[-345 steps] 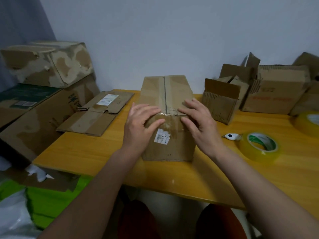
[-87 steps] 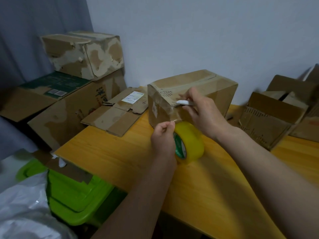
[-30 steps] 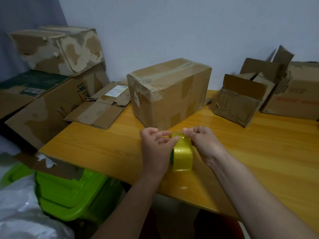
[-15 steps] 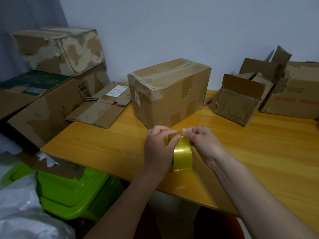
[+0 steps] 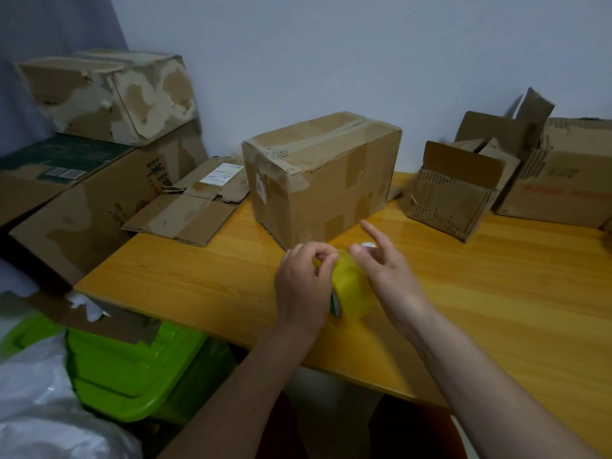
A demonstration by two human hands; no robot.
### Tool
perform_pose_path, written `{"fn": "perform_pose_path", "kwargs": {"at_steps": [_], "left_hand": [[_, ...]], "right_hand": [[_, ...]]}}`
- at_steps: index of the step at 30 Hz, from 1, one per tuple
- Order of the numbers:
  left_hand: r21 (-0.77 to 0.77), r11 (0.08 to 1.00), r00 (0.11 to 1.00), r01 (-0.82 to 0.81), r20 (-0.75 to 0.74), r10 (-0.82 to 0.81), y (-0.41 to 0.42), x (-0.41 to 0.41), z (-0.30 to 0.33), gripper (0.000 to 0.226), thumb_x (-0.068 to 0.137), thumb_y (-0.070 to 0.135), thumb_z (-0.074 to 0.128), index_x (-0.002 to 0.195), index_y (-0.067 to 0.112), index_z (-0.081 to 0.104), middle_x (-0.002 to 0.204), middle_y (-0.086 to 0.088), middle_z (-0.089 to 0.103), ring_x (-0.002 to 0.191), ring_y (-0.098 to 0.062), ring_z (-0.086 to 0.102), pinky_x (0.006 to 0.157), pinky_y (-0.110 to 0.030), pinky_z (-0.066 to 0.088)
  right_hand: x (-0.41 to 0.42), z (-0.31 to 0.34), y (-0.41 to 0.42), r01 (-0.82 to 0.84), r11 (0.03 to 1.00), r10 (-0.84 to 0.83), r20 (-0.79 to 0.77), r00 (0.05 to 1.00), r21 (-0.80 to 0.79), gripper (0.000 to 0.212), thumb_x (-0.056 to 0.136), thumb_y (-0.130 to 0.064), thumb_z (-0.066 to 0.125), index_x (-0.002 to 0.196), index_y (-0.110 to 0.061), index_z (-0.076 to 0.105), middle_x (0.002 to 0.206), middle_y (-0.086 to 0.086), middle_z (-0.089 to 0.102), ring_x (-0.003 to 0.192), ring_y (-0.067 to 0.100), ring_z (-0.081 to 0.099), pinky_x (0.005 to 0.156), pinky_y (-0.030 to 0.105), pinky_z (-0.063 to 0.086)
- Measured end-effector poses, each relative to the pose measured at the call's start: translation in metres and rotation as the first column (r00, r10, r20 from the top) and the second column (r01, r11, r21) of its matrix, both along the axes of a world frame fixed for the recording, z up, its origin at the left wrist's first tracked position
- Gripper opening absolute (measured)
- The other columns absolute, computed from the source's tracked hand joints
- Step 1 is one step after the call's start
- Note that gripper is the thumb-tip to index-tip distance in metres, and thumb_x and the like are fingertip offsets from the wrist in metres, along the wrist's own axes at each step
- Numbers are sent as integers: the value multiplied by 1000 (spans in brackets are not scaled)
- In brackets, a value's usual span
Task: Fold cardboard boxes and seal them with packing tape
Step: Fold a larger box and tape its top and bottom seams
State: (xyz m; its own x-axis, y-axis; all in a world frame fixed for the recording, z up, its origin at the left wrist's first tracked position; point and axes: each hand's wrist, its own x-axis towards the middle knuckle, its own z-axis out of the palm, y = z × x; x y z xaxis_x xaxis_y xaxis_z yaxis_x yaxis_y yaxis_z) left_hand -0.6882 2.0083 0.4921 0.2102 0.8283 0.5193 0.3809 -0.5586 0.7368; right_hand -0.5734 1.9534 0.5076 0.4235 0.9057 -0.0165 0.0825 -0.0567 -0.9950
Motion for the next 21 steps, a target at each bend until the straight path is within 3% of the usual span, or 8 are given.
{"fn": "perform_pose_path", "kwargs": {"at_steps": [3, 6, 8, 10, 14, 17, 19, 21], "left_hand": [[-230, 973, 995, 35, 102, -12, -3, 4, 6, 58, 87, 16, 69, 138, 19, 41, 75, 10, 58, 67, -2, 52, 67, -18, 43], [-274, 956, 985, 109, 158, -67, 0, 2, 3, 52, 87, 19, 69, 134, 24, 48, 78, 7, 61, 67, 0, 50, 67, -18, 44], [-107, 990, 995, 87, 54, -81, 1, -1, 1, 32, 89, 24, 67, 120, 25, 61, 91, 9, 61, 82, -1, 48, 71, -21, 45], [116, 993, 1000, 3, -30, 1, 3, -2, -3, 29, 90, 34, 60, 115, 22, 67, 111, 5, 50, 99, -6, 39, 77, -19, 42], [214, 964, 987, -160, 28, 157, 35, -9, 13, 36, 91, 30, 50, 120, 15, 63, 121, -9, 43, 110, -9, 32, 87, -16, 34], [195, 968, 982, -159, -66, 175, 74, -21, 39, 32, 95, 17, 49, 126, 15, 58, 135, -9, 42, 126, -19, 34, 102, -31, 32], [183, 972, 969, -150, -169, 181, 100, -25, 56, 36, 98, 17, 43, 132, 15, 54, 143, -5, 40, 134, -21, 31, 110, -35, 28], [145, 981, 954, -126, -255, 160, 124, -26, 72, 40, 100, 18, 36, 137, 16, 49, 150, -4, 36, 140, -21, 26, 116, -40, 23]], "right_hand": [[2, 7, -5, -90, 980, 97, 34, 995, -177, 39, 84, -26, 72, 118, -17, 56, 102, -5, 63, 96, 11, 61, 72, 17, 49], [7, 11, -10, -144, 970, 144, -17, 989, -195, 21, 77, -12, 77, 94, -12, 65, 89, 8, 72, 81, 20, 68, 74, 29, 55], [14, 12, -12, -131, 975, 138, 28, 990, -177, 31, 73, -10, 80, 99, -10, 63, 88, 14, 72, 77, 24, 67, 76, 36, 54], [20, 14, -14, -109, 968, 163, 240, 957, -225, 45, 69, -15, 83, 106, -14, 58, 88, 14, 65, 76, 21, 58, 70, 37, 48], [24, 16, -23, -18, 879, 382, 682, 624, -476, 52, 71, -24, 83, 111, -22, 49, 106, -1, 57, 96, 18, 54, 78, 33, 48], [23, 11, -25, 50, 789, 557, 747, 362, -612, 51, 78, -19, 76, 120, -20, 47, 122, 3, 57, 109, 22, 54, 87, 32, 47], [26, 10, -24, 76, 710, 647, 691, 322, -700, 61, 77, -25, 77, 129, -21, 45, 128, 1, 56, 116, 21, 54, 92, 30, 47], [33, 16, -21, 39, 680, 660, 634, 403, -733, 63, 74, -34, 79, 129, -22, 49, 123, -3, 57, 112, 17, 55, 93, 29, 48]]}}
